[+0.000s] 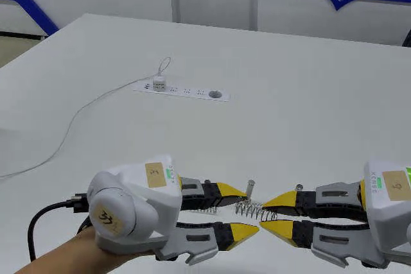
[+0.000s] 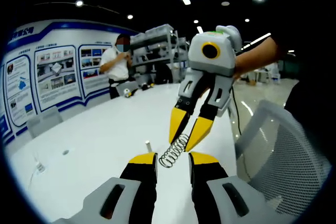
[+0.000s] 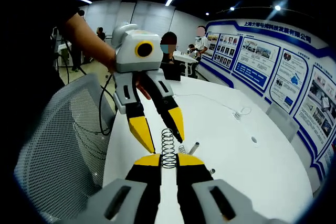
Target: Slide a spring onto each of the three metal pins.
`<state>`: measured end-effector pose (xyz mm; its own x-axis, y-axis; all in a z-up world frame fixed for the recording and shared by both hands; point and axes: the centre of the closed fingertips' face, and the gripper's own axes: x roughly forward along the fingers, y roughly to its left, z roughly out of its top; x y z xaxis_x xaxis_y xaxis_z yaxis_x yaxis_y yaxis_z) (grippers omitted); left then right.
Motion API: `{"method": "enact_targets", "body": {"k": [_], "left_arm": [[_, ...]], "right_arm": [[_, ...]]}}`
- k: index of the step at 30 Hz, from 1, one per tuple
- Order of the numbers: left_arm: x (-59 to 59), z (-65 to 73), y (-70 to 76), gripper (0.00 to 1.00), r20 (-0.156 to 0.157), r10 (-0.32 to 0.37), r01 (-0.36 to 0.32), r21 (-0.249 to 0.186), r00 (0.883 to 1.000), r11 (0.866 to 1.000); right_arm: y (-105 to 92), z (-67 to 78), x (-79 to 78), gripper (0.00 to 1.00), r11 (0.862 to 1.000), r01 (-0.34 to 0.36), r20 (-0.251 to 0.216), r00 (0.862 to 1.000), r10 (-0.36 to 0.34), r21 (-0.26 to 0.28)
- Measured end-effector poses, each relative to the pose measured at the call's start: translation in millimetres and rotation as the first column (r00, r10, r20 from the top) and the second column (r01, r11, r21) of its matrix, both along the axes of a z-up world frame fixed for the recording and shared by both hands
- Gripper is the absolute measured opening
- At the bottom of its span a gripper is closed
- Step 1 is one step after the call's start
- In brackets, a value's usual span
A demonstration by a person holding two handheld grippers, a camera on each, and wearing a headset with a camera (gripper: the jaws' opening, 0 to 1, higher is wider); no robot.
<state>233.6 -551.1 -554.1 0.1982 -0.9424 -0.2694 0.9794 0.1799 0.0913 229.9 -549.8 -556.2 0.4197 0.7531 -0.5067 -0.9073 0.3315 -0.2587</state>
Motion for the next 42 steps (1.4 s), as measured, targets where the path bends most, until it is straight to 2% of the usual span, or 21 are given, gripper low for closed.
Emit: {"method": "enact_targets", "body": {"k": [5, 8, 12, 14, 15, 16, 21, 24, 25, 27, 30, 37, 42], "left_arm": [[-1.6, -1.2, 1.2, 0.18, 0.007, -0.015, 0.015, 0.012, 1.000, 1.000], [-3.7, 1.9, 0.5, 0.17, 0.009, -0.027, 0.027, 0.004, 1.000, 1.000], [-7.0, 1.2, 0.7, 0.16, 0.025, -0.055, 0.055, 0.023, 0.998, 0.998], [-7.6, 1.8, 0.7, 0.16, 0.018, -0.057, 0.056, 0.019, 0.998, 0.998], [-7.8, 2.4, 0.7, 0.15, 0.029, -0.059, 0.058, 0.019, 0.998, 0.998], [-8.3, 3.4, 0.5, 0.15, 0.062, -0.065, 0.064, 0.025, 0.996, 0.998], [-11.5, 1.7, -0.4, 0.13, 0.098, -0.092, 0.086, 0.059, 0.991, 0.995], [-12.9, -0.2, 1.2, 0.11, 0.106, -0.104, 0.097, 0.074, 0.989, 0.993], [-15.2, -0.2, 1.2, 0.10, 0.119, -0.116, 0.108, 0.072, 0.986, 0.991], [-17.6, 0.9, 1.8, 0.10, 0.134, -0.121, 0.113, 0.070, 0.984, 0.991], [-17.2, 1.7, 1.9, 0.10, 0.131, -0.121, 0.114, 0.065, 0.984, 0.991], [-16.0, 2.0, 0.8, 0.09, 0.149, -0.125, 0.115, 0.070, 0.981, 0.991], [-15.7, 2.4, 1.3, 0.09, 0.140, -0.124, 0.116, 0.063, 0.982, 0.991]], "right_arm": [[2.2, -3.2, -4.3, 0.10, 1.000, -0.024, -0.003, 1.000, 0.024, -0.018], [2.3, -3.0, -5.5, 0.10, 0.999, -0.029, -0.003, 1.000, 0.029, -0.021], [2.8, -1.6, -8.3, 0.10, 0.999, -0.044, -0.001, 0.999, 0.044, -0.023], [2.5, -0.7, -8.8, 0.10, 0.999, -0.049, -0.003, 0.999, 0.049, -0.017], [2.3, -0.2, -8.8, 0.10, 0.999, -0.051, 0.000, 0.999, 0.051, -0.015], [2.2, 0.4, -8.5, 0.10, 0.999, -0.053, 0.003, 0.999, 0.053, -0.014], [2.6, -0.2, -10.4, 0.10, 0.996, -0.083, 0.015, 0.996, 0.084, -0.040], [2.6, -0.3, -10.7, 0.10, 0.995, -0.092, 0.020, 0.995, 0.093, -0.047], [-0.4, -0.6, -8.3, 0.10, 0.994, -0.088, 0.035, 0.995, 0.090, -0.067], [1.1, -0.3, -12.1, 0.10, 0.993, -0.105, 0.023, 0.994, 0.107, -0.056], [1.8, 0.5, -12.9, 0.10, 0.992, -0.111, 0.025, 0.993, 0.112, -0.055], [0.6, 0.1, -11.5, 0.11, 0.992, -0.111, 0.022, 0.993, 0.113, -0.057], [0.6, 0.7, -10.5, 0.12, 0.993, -0.105, 0.018, 0.994, 0.106, -0.045]]}}
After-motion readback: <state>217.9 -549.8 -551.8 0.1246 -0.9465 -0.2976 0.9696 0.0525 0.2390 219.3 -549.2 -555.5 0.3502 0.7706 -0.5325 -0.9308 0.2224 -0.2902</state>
